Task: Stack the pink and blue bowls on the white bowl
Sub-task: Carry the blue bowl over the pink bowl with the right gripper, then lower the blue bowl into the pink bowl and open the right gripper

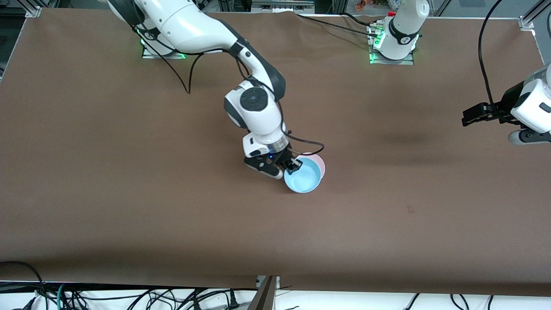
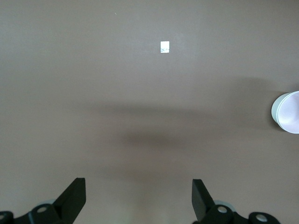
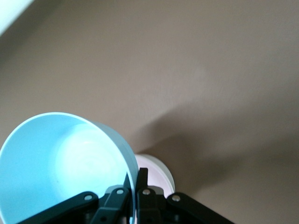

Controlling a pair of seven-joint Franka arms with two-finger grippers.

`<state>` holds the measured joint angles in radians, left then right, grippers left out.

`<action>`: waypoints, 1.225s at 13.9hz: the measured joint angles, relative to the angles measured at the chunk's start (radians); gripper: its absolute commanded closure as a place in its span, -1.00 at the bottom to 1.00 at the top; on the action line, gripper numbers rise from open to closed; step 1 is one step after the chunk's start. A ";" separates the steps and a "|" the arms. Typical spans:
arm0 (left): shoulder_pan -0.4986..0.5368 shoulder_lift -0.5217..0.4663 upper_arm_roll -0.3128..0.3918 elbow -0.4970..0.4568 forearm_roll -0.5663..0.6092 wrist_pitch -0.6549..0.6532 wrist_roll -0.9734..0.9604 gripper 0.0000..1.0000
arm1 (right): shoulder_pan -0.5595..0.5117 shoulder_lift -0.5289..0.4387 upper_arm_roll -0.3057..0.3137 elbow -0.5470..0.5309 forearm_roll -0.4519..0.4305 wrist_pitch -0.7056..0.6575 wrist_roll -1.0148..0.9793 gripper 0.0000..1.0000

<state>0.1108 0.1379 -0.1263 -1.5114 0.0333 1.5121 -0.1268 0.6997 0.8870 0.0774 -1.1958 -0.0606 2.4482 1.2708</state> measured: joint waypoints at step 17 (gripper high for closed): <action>0.006 0.016 0.000 0.024 0.000 0.000 0.000 -1.00 | 0.101 0.120 -0.069 0.084 -0.016 -0.060 0.003 1.00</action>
<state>0.1164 0.1539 -0.1267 -1.4876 0.0333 1.5121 -0.1271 0.8009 1.0069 0.0080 -1.1120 -0.0770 2.3885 1.2736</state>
